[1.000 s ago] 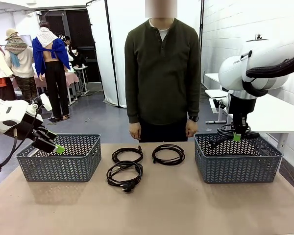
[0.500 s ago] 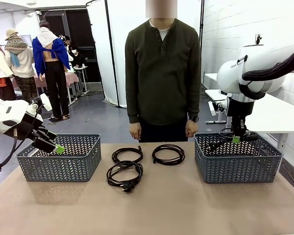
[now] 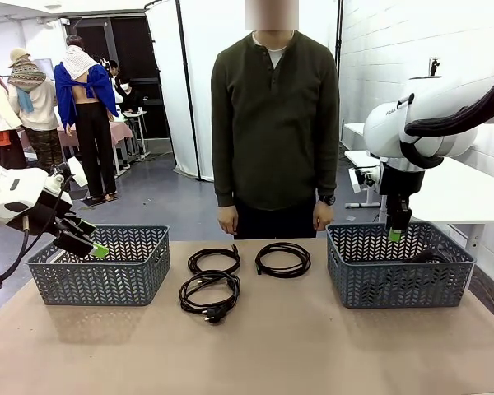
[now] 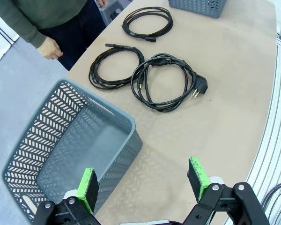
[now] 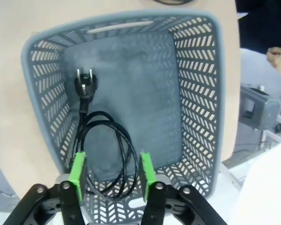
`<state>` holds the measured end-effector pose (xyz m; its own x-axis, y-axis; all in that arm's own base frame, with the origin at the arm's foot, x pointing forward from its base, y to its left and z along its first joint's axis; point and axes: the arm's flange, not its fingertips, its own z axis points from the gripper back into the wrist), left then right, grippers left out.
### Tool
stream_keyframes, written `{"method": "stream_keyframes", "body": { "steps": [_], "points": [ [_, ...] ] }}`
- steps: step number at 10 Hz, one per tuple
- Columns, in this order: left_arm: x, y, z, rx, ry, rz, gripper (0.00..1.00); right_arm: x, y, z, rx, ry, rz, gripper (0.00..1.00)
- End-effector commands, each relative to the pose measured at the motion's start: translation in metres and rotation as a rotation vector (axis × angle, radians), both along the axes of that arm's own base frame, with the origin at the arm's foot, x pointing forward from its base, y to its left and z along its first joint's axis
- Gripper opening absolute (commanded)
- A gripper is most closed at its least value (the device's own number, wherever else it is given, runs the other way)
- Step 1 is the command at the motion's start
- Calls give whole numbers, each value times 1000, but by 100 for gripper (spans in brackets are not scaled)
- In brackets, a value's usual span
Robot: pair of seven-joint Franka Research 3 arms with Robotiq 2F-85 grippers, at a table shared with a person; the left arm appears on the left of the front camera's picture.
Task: Organize the cables according to human instructions.
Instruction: Pick up a bundle of cables and place it in the basket indicated by the human.
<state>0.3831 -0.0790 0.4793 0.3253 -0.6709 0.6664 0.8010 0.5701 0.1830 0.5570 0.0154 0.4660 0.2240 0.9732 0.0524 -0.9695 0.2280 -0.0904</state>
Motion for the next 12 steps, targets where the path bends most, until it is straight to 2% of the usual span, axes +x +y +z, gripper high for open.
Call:
{"method": "stream_keyframes", "body": {
  "steps": [1,6,12],
  "points": [
    [2,3,-2,-4,-1,-6,100,0,-3,2,32,-11,-13,100],
    [2,3,-2,-4,-1,-6,100,-3,-2,6,16,25,-8,100],
    [2,3,-2,-4,-1,-6,100,-3,-2,2,11,13,-10,100]
  ]
}}
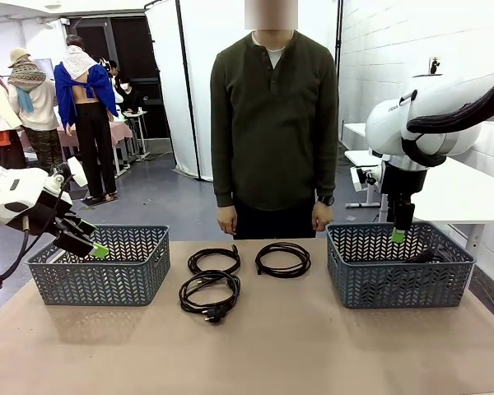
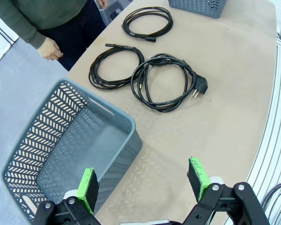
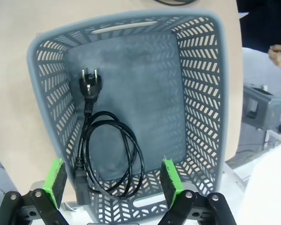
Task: Organize the cables according to human instructions.
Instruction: Pick up a bundle of cables and place it in the basket indicated by the human.
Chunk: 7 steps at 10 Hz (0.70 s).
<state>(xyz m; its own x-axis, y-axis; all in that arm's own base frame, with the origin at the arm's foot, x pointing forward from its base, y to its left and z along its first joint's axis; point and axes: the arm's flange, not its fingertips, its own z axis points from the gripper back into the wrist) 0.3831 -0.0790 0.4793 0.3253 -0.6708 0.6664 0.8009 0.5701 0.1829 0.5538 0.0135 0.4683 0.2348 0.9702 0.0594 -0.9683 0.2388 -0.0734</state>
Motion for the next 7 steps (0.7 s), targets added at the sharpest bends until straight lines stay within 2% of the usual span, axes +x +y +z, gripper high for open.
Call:
{"method": "stream_keyframes", "body": {
  "steps": [1,3,7],
  "points": [
    [2,3,-2,-4,-1,-6,100,0,-1,0,0,-2,0,100],
    [2,3,-2,-4,-1,-6,100,0,0,0,0,0,0,100],
    [2,3,-2,-4,-1,-6,100,-21,40,30,148,65,-136,100]
  ]
}}
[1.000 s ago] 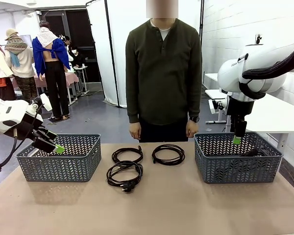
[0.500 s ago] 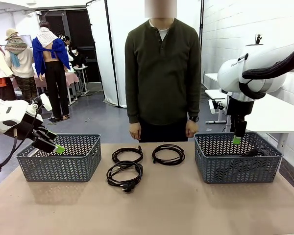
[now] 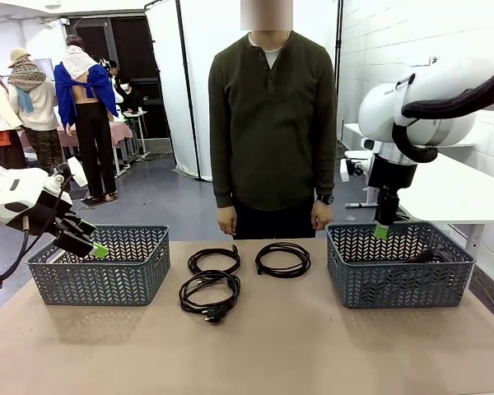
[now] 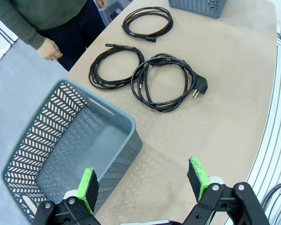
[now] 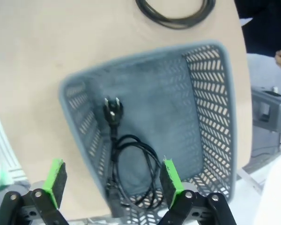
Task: Organize the cables according to human instructions.
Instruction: Pick up a bundle of cables and place it in the basket indicated by the human.
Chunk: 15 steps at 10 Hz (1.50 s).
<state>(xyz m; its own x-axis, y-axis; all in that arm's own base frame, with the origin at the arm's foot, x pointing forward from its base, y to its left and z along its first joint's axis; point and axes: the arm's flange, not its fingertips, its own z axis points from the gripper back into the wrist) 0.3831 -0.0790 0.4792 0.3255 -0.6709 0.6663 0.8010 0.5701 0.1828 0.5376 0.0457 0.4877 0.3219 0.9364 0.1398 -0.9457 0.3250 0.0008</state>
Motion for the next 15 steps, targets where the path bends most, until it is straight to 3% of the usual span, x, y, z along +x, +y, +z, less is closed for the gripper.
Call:
{"method": "stream_keyframes", "body": {
  "steps": [1,7,11,14,15],
  "points": [
    [2,3,-2,-4,-1,-6,100,-14,21,14,74,11,-71,100],
    [2,3,-2,-4,-1,-6,100,-77,101,8,204,-138,-100,100],
    [2,3,-2,-4,-1,-6,100,-108,139,-19,232,-153,-83,100],
    [2,3,-2,-4,-1,-6,100,-116,167,-28,234,-140,-52,100],
    [2,3,-2,-4,-1,-6,100,-110,154,-20,203,-126,-55,100]
  ]
}}
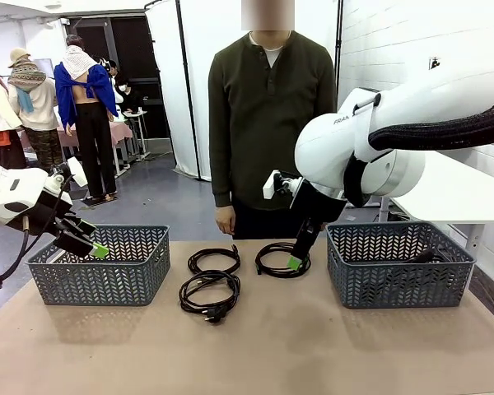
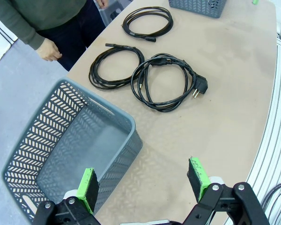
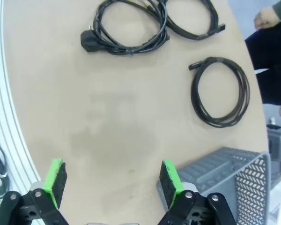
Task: Organize the cables according to human instructions.
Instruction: Pick up a bundle of cables and place it in the basket indicated by the human.
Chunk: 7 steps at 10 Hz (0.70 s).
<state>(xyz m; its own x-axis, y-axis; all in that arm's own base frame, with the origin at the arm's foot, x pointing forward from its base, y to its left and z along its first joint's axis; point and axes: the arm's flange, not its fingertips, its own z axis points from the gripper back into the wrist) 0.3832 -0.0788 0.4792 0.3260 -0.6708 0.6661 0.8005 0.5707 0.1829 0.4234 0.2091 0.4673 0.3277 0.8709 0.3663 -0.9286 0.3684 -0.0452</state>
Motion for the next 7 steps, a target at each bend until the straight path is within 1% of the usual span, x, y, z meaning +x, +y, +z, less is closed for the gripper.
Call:
{"method": "stream_keyframes", "body": {
  "steps": [1,7],
  "points": [
    [2,3,-2,-5,-1,-7,100,4,-10,0,-1,0,-14,100],
    [2,3,-2,-5,-1,-7,100,4,-10,0,-1,0,-14,100]
  ]
}}
